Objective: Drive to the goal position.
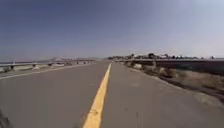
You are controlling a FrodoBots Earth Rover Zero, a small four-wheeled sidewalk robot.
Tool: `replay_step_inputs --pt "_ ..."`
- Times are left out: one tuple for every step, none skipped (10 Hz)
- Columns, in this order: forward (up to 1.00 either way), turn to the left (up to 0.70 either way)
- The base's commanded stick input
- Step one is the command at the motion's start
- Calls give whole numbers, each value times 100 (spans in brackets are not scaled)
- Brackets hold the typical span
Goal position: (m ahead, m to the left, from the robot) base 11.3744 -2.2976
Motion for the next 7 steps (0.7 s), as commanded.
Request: replay_step_inputs --pt "50 0" --pt "50 0" --pt "50 0" --pt "50 0" --pt "50 0" --pt "50 0" --pt "50 0"
